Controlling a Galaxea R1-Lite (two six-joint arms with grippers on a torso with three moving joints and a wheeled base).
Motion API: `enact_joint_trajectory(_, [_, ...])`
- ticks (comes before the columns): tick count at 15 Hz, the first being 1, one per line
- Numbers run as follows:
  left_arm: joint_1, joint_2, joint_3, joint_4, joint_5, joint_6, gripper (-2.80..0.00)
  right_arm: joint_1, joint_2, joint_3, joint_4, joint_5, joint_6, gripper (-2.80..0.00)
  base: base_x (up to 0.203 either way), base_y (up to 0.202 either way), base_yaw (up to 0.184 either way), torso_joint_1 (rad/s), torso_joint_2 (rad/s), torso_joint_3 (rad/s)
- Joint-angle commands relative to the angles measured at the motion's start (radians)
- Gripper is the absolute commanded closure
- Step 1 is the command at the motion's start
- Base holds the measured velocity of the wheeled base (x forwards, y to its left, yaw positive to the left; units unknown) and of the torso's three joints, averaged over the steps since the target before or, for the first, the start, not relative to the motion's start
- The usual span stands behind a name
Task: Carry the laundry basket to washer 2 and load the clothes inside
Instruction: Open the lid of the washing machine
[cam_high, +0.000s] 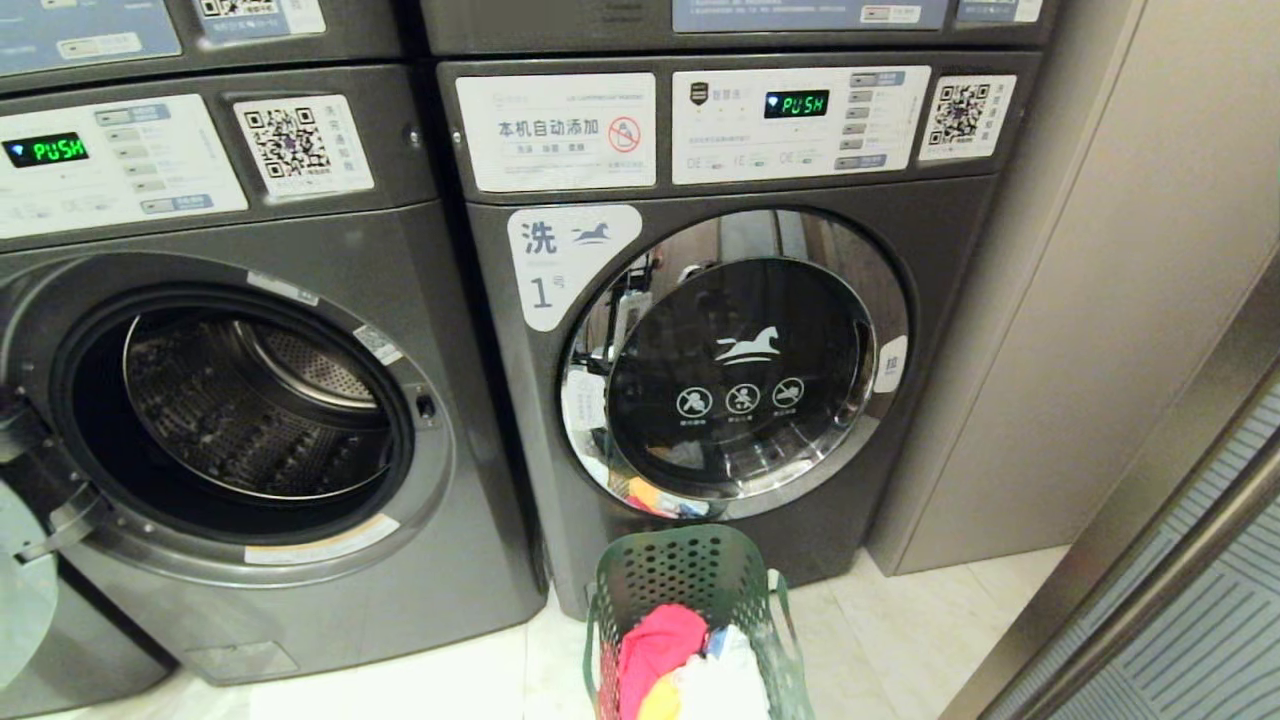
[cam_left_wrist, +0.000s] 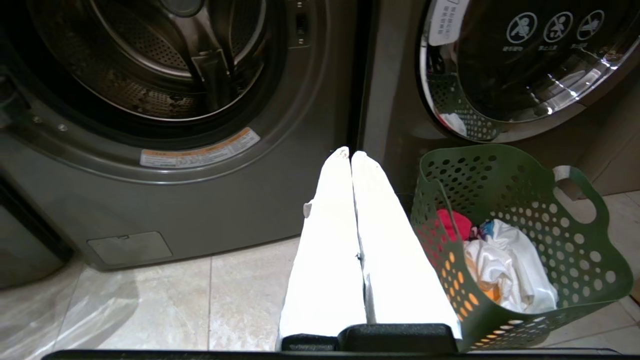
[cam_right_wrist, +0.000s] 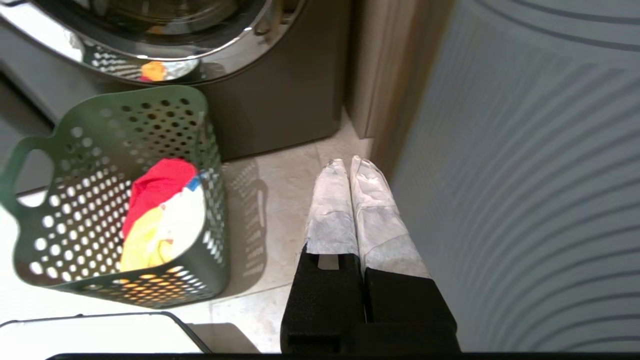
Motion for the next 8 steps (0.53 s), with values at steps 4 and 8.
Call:
enact_joint_trajectory(4, [0.0,0.002,0.002,0.0,0.0,-0.006,0.0,0.0,0.001,0.034,-0.001,0.003,-0.009,0.0,0.0,0.195,-0.001,0.0,0.0,0.003])
enact_joint_trajectory(8, [0.0,0.002,0.0,0.0,0.0,-0.006,0.0,0.0,0.001,0.034,-0.001,0.001,-0.004,0.0,0.0,0.195,-0.004,0.003,0.0,0.003])
